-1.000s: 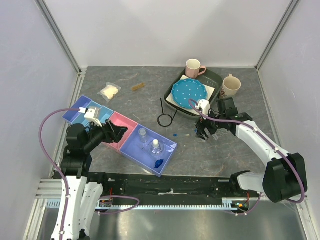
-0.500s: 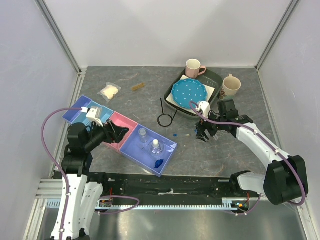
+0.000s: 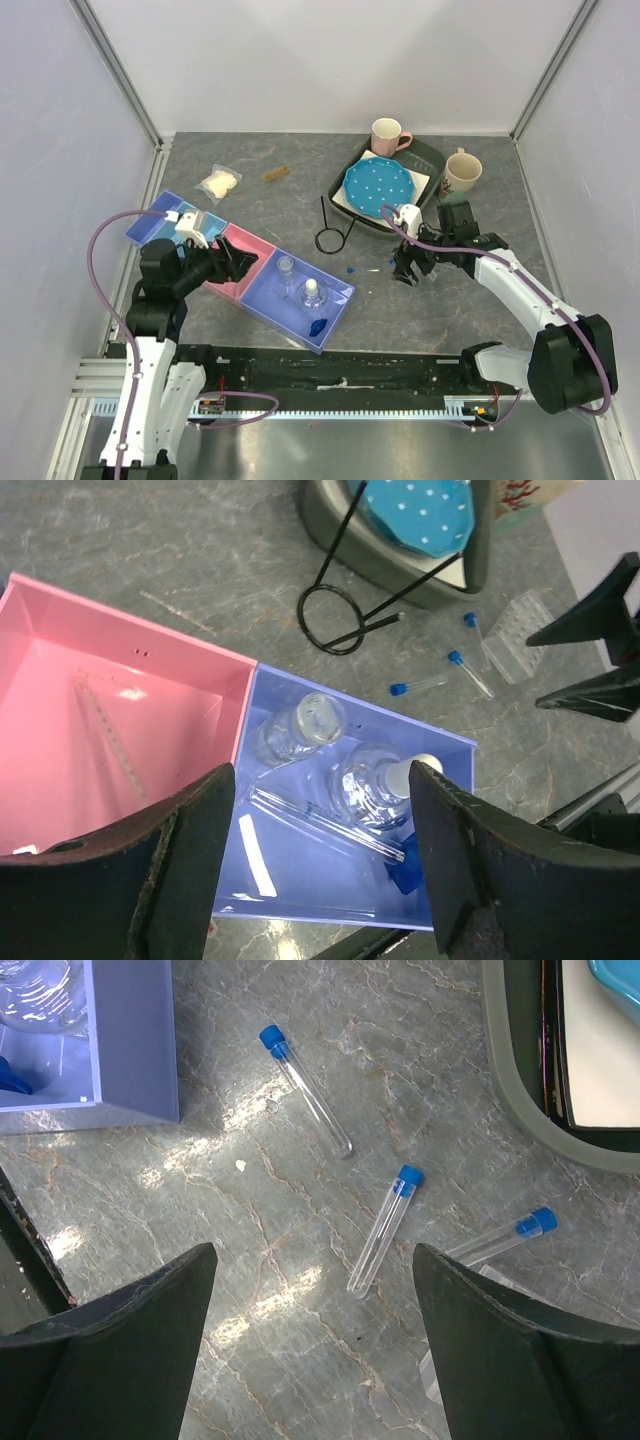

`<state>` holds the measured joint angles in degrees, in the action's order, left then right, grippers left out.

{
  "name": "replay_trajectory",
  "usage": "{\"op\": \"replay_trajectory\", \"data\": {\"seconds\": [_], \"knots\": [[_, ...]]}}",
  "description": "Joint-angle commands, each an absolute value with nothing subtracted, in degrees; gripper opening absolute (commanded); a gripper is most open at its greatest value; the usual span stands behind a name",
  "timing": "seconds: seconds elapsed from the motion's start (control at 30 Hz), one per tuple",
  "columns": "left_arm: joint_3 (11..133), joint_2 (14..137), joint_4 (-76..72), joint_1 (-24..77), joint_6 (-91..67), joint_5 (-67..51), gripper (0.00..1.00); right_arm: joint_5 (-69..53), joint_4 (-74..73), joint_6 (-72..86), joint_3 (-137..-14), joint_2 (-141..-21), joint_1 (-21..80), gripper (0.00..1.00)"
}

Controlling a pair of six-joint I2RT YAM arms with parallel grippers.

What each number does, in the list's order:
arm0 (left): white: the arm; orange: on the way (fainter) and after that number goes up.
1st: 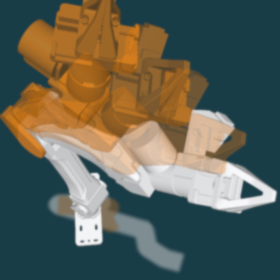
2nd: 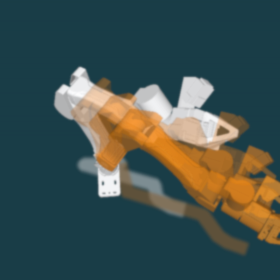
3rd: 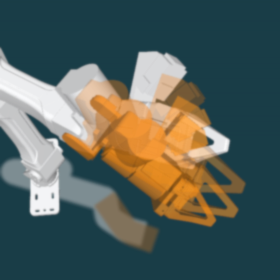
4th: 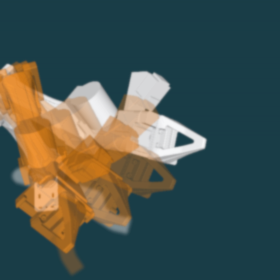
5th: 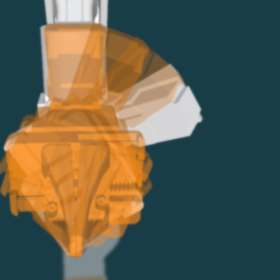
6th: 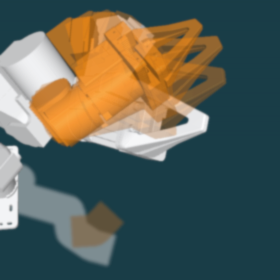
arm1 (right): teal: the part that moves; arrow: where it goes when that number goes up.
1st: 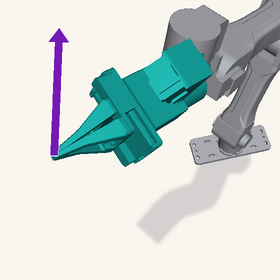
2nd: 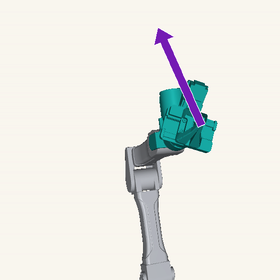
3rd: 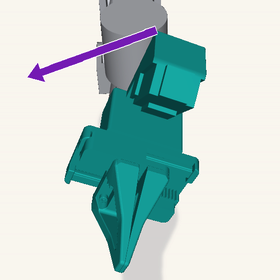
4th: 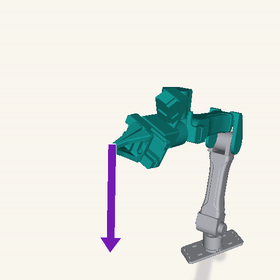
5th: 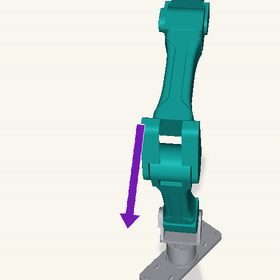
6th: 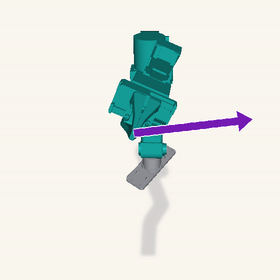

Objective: Organize the chemistry lab equipment

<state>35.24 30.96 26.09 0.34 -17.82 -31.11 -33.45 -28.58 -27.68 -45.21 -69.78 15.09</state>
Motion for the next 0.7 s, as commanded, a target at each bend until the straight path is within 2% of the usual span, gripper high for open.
{"op": "replay_trajectory", "data": {"seconds": [0.0, 0.17, 0.4, 0.67], "knots": [[35.6, 35.5, 26.3, 0.1, -20.1, -26.8, 0.77, -36.6, -26.5, -28.4, -44.3, -68.8, 14.2, 0.88], [36.7, 44.0, 28.7, 0.1, -21.0, -20.3, 0.74, -38.1, -26.3, -28.4, -43.9, -68.0, 12.4, 0.88], [42.1, 60.3, 32.2, 0.1, -19.7, -16.4, 0.59, -39.0, -26.3, -28.7, -43.3, -66.4, 11.1, 0.88], [46.8, 69.4, 36.1, 1.0, -15.9, -9.9, 0.57, -39.4, -26.4, -29.4, -43.4, -65.5, 10.5, 0.88]]}}
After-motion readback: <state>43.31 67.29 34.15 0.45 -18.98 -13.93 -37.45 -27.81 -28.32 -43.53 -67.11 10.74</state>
